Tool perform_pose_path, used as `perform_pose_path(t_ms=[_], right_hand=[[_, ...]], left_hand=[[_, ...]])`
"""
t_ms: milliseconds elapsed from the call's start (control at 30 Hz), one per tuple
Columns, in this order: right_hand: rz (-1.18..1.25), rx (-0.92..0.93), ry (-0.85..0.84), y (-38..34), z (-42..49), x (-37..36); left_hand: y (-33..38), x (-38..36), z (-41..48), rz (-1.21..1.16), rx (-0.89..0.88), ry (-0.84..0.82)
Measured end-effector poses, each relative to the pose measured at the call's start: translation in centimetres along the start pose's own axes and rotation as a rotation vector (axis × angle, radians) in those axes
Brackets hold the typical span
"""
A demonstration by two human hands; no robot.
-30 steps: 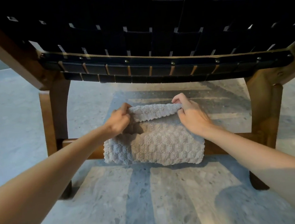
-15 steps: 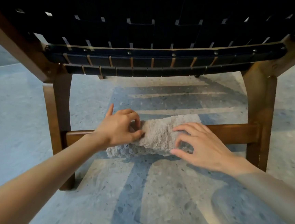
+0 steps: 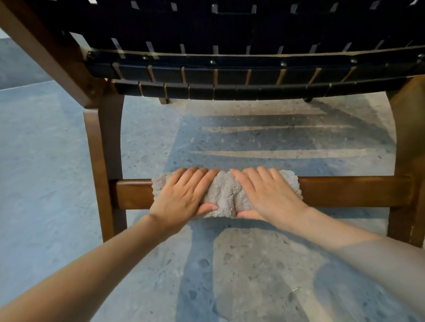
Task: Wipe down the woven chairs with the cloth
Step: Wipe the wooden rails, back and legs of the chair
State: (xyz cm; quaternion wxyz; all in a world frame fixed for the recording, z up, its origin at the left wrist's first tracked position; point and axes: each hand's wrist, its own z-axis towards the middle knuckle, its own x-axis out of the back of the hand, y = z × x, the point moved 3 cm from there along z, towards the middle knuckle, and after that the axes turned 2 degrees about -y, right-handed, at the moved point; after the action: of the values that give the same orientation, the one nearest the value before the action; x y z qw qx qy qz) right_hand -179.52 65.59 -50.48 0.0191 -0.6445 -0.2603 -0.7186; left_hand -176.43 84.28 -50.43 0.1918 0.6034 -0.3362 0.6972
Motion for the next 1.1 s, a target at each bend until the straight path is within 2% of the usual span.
perform_pose_path(t_ms=[100, 267, 567, 767, 1000, 1100], right_hand=[[-0.026, 0.049, 0.035, -3.4, 2.6, 1.3], [0.166, 0.151, 0.025, -8.7, 8.0, 3.1], [0.206, 0.132, 0.041, -9.4, 9.0, 3.0], [0.196, 0.122, 0.053, -7.3, 7.7, 1.9], [0.178, 0.091, 0.032, -1.5, 3.3, -0.1], [0.164, 0.067, 0.077, 2.3, 0.1, -0.9]], left_hand=[[-3.3, -0.7, -2.7, -0.007, 0.05, -0.011], [-7.5, -1.2, -6.7, 0.099, 0.194, -0.018], [-6.3, -1.8, -7.2, 0.017, 0.355, 0.044], [-4.9, -1.7, -4.8, 0.007, 0.359, 0.048], [0.3, -0.6, 0.3, 0.026, 0.201, 0.121], [3.8, 0.3, 3.2, 0.043, 0.106, 0.156]])
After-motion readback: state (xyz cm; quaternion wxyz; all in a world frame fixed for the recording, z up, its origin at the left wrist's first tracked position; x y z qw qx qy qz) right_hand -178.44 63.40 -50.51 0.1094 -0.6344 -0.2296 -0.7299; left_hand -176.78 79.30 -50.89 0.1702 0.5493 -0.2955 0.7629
